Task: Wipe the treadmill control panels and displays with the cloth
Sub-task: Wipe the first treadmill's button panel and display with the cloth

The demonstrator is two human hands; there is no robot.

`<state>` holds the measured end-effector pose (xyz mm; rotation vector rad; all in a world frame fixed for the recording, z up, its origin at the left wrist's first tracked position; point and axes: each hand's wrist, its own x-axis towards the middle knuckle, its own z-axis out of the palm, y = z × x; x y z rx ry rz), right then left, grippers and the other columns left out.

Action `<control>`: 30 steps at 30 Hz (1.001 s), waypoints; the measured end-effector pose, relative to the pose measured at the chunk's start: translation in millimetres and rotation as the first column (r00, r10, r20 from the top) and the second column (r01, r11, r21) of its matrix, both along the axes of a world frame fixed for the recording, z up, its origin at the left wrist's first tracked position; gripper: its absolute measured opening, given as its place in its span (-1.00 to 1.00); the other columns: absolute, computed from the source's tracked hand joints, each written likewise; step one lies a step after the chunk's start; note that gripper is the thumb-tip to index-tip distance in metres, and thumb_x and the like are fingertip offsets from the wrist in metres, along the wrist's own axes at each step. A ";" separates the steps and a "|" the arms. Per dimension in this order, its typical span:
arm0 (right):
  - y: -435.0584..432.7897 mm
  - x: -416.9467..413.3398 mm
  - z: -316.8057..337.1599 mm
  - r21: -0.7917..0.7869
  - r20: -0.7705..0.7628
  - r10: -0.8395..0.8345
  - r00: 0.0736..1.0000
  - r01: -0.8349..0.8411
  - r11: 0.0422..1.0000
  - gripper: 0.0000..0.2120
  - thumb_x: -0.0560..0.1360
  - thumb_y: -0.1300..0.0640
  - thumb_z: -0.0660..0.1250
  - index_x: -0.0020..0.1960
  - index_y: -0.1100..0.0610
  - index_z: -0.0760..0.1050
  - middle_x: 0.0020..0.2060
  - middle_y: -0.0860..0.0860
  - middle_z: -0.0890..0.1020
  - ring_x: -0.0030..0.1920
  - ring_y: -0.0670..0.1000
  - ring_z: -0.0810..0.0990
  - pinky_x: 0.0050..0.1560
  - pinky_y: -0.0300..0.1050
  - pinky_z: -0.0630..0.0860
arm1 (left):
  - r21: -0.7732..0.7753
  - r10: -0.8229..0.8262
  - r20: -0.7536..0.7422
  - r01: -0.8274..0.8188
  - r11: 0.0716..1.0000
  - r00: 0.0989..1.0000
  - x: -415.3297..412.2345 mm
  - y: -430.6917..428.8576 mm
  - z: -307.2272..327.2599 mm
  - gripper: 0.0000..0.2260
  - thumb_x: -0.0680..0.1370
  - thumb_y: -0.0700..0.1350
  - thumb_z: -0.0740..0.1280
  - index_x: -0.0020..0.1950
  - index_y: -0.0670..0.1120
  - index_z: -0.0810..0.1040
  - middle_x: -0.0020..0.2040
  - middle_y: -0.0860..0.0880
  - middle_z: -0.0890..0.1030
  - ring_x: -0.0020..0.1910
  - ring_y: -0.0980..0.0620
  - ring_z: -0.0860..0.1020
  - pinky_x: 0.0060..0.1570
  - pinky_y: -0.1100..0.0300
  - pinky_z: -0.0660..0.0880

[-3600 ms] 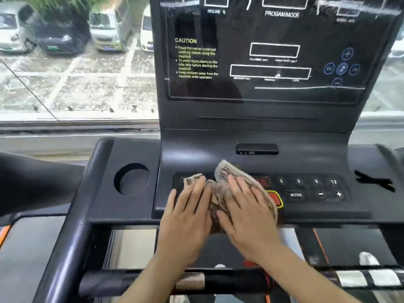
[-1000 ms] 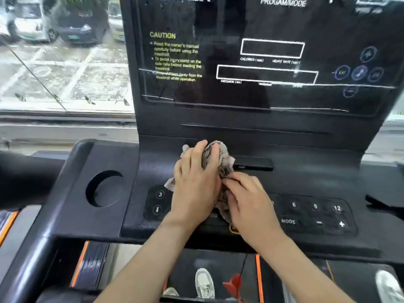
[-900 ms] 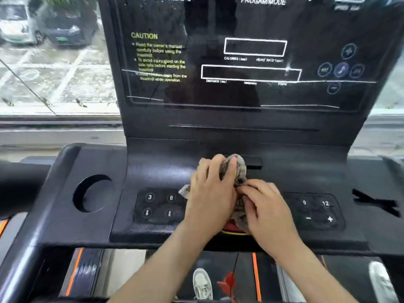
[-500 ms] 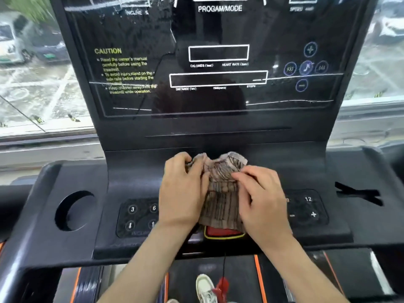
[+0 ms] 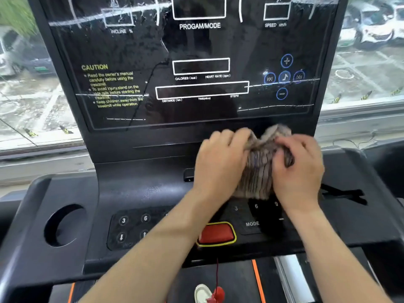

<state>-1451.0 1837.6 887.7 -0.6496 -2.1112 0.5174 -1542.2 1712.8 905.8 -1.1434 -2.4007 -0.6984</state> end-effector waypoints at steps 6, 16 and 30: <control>-5.0 -38.8 7.3 0.354 0.411 0.046 0.911 -0.206 0.912 -0.62 0.36 -0.03 0.41 0.04 0.21 0.53 -0.02 0.12 0.55 0.00 0.20 0.48 -0.10 0.06 0.32 | -0.096 0.062 -0.199 -0.083 0.992 0.978 -40.3 -25.9 6.9 -0.84 0.47 0.03 0.36 -0.07 -0.04 0.61 -0.06 -0.08 0.49 -0.10 -0.13 0.41 -0.26 0.03 0.35; -75.5 -82.1 27.1 0.450 0.375 0.273 0.886 -0.431 0.782 -0.93 0.44 0.17 0.34 -0.21 0.14 0.52 -0.07 0.07 0.53 -0.02 0.11 0.36 -0.14 -0.02 0.25 | -0.196 0.215 -0.339 -0.292 0.936 0.916 -54.6 -88.5 8.0 -0.87 0.37 -0.18 0.44 -0.28 -0.15 0.52 -0.22 -0.12 0.52 -0.25 -0.17 0.44 -0.37 0.03 0.28; -11.5 -34.1 12.9 0.319 0.406 -0.072 0.911 -0.068 0.945 -0.82 0.32 0.22 0.39 -0.14 0.26 0.46 -0.12 0.26 0.50 -0.20 0.25 0.45 -0.16 0.09 0.29 | -0.195 -0.110 -0.325 0.047 0.980 0.939 -28.2 16.7 10.1 -0.94 0.33 -0.20 0.40 -0.26 -0.06 0.56 -0.32 0.00 0.54 -0.34 -0.04 0.49 -0.45 0.18 0.31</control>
